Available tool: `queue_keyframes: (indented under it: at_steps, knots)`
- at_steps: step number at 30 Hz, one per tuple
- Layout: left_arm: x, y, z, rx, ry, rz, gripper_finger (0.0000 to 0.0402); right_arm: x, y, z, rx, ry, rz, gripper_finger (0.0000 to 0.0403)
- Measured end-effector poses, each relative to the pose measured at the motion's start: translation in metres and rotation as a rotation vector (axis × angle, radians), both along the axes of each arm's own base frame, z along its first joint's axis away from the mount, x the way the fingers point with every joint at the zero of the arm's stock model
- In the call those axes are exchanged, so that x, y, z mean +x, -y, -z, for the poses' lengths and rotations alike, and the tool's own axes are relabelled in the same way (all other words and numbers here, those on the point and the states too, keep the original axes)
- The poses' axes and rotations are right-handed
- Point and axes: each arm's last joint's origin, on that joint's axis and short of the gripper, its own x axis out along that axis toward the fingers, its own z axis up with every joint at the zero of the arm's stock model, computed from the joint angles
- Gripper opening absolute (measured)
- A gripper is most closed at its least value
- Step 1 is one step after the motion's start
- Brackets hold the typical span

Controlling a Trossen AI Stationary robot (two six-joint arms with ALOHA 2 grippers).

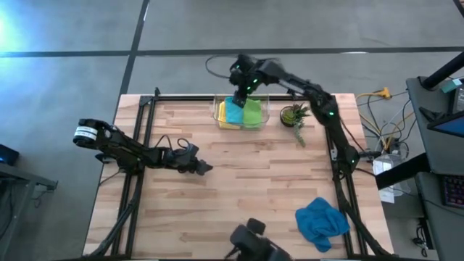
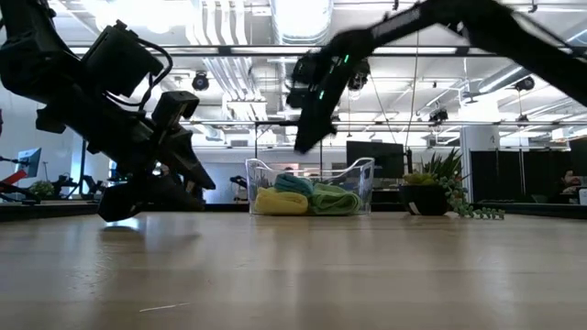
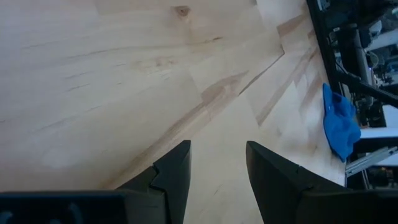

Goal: Fold microfiber towels
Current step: Fold the dark blue microfiber towel

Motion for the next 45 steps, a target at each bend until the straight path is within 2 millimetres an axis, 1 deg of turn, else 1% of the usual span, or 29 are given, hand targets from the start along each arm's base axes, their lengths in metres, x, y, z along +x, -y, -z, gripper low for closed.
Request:
queue_keyframes:
  at_steps: [2, 5, 8, 9, 11, 13, 15, 17, 18, 20, 22, 24, 26, 27, 29, 31, 33, 35, 37, 39, 41, 45]
  knots:
    - [0.0, 0.0, -0.001, 0.031, 0.004, 0.022, 0.0138, -0.013, -0.011, -0.03, 0.022, 0.027, -0.02, 0.0144]
    - [0.001, 0.001, -0.002, 0.073, 0.012, 0.071, 0.0138, -0.04, -0.034, -0.07, 0.105, 0.051, -0.074, 0.0144]
    - [0.003, 0.002, -0.005, 0.101, 0.048, 0.123, 0.0138, -0.07, -0.071, -0.106, 0.195, 0.059, -0.13, 0.0143]
    - [0.003, 0.002, -0.006, 0.106, 0.063, 0.138, 0.0138, -0.081, -0.088, -0.119, 0.216, 0.064, -0.151, 0.0142]
    - [0.005, 0.003, -0.009, 0.105, 0.098, 0.162, 0.0138, -0.105, -0.124, -0.137, 0.243, 0.056, -0.187, 0.0139]
    - [0.006, 0.004, -0.012, 0.102, 0.138, 0.188, 0.0138, -0.13, -0.166, -0.15, 0.269, 0.06, -0.215, 0.0137]
    - [0.007, 0.004, -0.014, 0.095, 0.162, 0.203, 0.0138, -0.156, -0.209, -0.156, 0.303, 0.077, -0.23, 0.0134]
    - [0.008, 0.005, -0.016, 0.094, 0.173, 0.206, 0.0138, -0.185, -0.251, -0.156, 0.33, 0.106, -0.206, 0.0132]
    - [0.009, 0.005, -0.017, 0.094, 0.181, 0.206, 0.0138, -0.201, -0.271, -0.154, 0.346, 0.126, -0.18, 0.0132]
    - [0.01, 0.005, -0.019, 0.099, 0.195, 0.208, 0.0138, -0.231, -0.308, -0.143, 0.407, 0.175, -0.107, 0.0133]
    - [0.011, 0.005, -0.02, 0.114, 0.199, 0.215, 0.0138, -0.257, -0.342, -0.129, 0.525, 0.262, -0.037, 0.0134]
    - [0.012, 0.006, -0.021, 0.125, 0.201, 0.223, 0.0138, -0.279, -0.373, -0.112, 0.661, 0.364, 0.017, 0.0134]
    - [0.012, 0.006, -0.021, 0.127, 0.202, 0.224, 0.0138, -0.297, -0.401, -0.095, 0.741, 0.492, 0.051, 0.0133]
    - [0.012, 0.006, -0.021, 0.127, 0.202, 0.224, 0.0138, -0.304, -0.413, -0.086, 0.743, 0.553, 0.068, 0.0132]
    - [0.011, 0.006, -0.02, 0.127, 0.199, 0.225, 0.0138, -0.311, -0.434, -0.065, 0.727, 0.636, 0.125, 0.0132]
    - [0.011, 0.006, -0.019, 0.12, 0.195, 0.224, 0.0138, -0.311, -0.45, -0.042, 0.723, 0.601, 0.176, 0.0132]
    - [0.011, 0.007, -0.02, 0.116, 0.198, 0.232, 0.0138, -0.304, -0.462, -0.023, 0.729, 0.498, 0.203, 0.0132]
    - [0.011, 0.009, -0.02, 0.113, 0.198, 0.239, 0.0138, -0.294, -0.472, -0.008, 0.701, 0.396, 0.192, 0.0132]
    - [0.012, 0.009, -0.021, 0.113, 0.202, 0.241, 0.0138, -0.283, -0.479, 0.008, 0.625, 0.299, 0.141, 0.0132]
    - [0.012, 0.009, -0.021, 0.108, 0.203, 0.239, 0.0138, -0.274, -0.483, 0.021, 0.538, 0.215, 0.073, 0.0132]
    - [0.012, 0.009, -0.021, 0.077, 0.202, 0.223, 0.0138, -0.264, -0.483, 0.031, 0.483, 0.158, 0.018, 0.0132]
    - [0.012, 0.009, -0.021, 0.054, 0.201, 0.198, 0.0138, -0.248, -0.471, 0.048, 0.377, 0.055, -0.123, 0.0132]
